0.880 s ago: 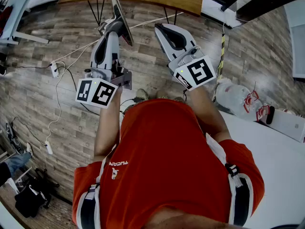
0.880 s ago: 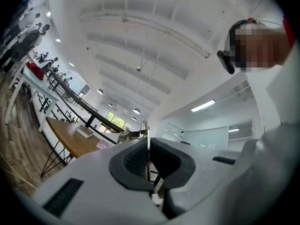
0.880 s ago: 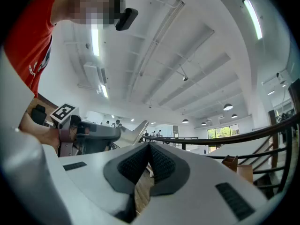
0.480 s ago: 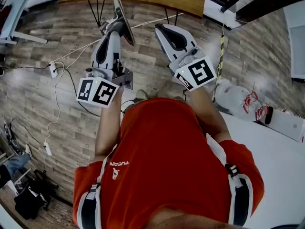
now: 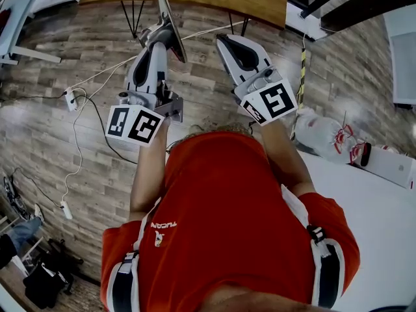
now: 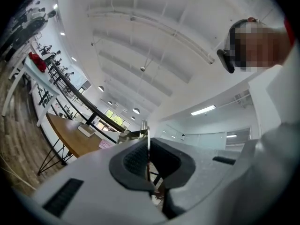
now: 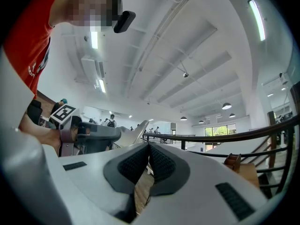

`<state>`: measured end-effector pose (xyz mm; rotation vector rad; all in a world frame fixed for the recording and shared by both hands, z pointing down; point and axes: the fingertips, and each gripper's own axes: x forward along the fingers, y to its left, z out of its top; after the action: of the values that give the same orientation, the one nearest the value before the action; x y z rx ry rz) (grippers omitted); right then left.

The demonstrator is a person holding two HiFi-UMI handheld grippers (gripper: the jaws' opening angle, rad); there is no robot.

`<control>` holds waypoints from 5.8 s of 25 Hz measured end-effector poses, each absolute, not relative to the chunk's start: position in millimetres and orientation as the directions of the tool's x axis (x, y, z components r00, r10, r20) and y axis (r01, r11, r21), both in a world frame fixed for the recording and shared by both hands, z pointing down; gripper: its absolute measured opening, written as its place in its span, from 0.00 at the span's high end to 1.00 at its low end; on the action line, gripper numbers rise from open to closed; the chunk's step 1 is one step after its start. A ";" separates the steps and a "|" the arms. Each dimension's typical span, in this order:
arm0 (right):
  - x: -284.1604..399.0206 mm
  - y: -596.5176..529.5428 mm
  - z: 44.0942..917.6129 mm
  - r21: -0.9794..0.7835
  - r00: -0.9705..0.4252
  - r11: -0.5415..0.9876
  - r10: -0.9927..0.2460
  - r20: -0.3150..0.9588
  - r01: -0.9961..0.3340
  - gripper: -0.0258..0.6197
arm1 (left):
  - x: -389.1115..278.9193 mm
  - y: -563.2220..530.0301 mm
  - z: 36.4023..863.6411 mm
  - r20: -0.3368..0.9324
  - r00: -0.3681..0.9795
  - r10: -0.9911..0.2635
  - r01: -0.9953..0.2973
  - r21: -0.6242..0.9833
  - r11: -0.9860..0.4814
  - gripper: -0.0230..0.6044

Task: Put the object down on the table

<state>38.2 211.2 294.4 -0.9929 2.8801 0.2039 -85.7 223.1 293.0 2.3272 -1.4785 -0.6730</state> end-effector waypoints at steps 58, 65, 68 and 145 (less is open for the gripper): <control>-53.4 -245.0 356.5 0.013 -0.857 0.857 -0.515 -0.019 -0.515 0.92 | -179.5 -245.1 398.3 0.110 0.289 -0.951 -0.800 0.574 -0.177 0.95; -61.5 -260.8 360.9 0.015 -0.829 0.829 -0.559 0.003 -0.559 0.92 | -188.3 -271.1 426.7 0.166 0.334 -0.928 -0.761 0.628 -0.161 0.95; -67.4 -265.4 362.9 0.019 -0.824 0.824 -0.567 0.015 -0.567 0.92 | -192.6 -280.9 440.8 0.199 0.348 -0.916 -0.752 0.643 -0.146 0.95; -45.8 -250.4 356.4 -0.051 -0.782 0.781 -0.624 -0.016 -0.622 0.92 | -155.3 -259.3 366.7 0.087 0.372 -0.924 -0.924 0.129 -0.360 0.74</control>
<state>-45.8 -250.4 356.4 -1.0266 2.9342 -0.0671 -155.3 -259.3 366.7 2.4697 -1.6775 -0.0008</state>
